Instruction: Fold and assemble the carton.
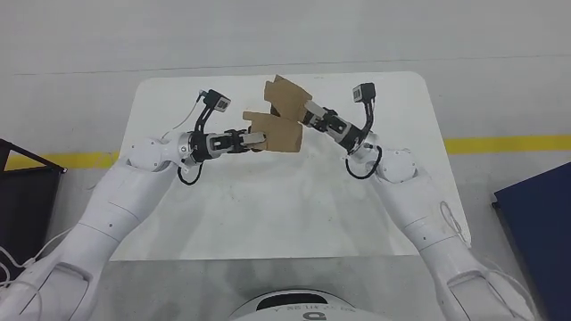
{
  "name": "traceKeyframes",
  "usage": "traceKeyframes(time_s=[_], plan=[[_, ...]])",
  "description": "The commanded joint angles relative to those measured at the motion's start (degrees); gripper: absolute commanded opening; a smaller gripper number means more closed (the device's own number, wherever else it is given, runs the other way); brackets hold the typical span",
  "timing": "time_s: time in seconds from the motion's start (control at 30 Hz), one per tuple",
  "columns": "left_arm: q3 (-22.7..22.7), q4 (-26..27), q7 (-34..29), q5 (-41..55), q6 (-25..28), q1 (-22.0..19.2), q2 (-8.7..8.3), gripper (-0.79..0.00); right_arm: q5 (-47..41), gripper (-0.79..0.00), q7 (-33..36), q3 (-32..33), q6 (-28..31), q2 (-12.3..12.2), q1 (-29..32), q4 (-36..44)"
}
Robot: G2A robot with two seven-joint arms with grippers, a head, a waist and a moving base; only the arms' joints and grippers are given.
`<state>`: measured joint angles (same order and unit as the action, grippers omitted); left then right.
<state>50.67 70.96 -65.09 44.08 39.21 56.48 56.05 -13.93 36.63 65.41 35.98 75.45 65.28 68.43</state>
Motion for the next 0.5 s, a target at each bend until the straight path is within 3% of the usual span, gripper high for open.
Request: traceKeyframes(time_s=[0.0,0.07,0.13,0.17,0.47], plan=[[-0.04,0.25,0.0,-0.14,0.0,0.11,-0.05,-0.785,-1.38,-0.111,1.08,-0.3,0.27,0.06,-0.13,-0.29],[-0.03,0.46,0.07,-0.22,0.07,0.22,-0.11,-0.785,-3.86,-0.151,2.88,-0.65,0.85,0.14,-0.25,-0.41],[-0.06,0.65,0.11,-0.35,0.11,0.37,-0.17,-0.785,-6.34,-0.292,4.74,-0.66,1.5,0.14,-0.47,-0.79],[-0.05,0.7,0.18,-0.39,0.17,0.44,-0.21,-0.785,-7.66,-0.4,5.61,-0.62,1.75,0.14,-0.57,-1.01],[0.34,1.41,0.83,-0.89,0.83,1.44,-0.71,-0.785,-11.57,-0.702,10.11,0.07,2.75,-0.11,-1.64,-3.76]])
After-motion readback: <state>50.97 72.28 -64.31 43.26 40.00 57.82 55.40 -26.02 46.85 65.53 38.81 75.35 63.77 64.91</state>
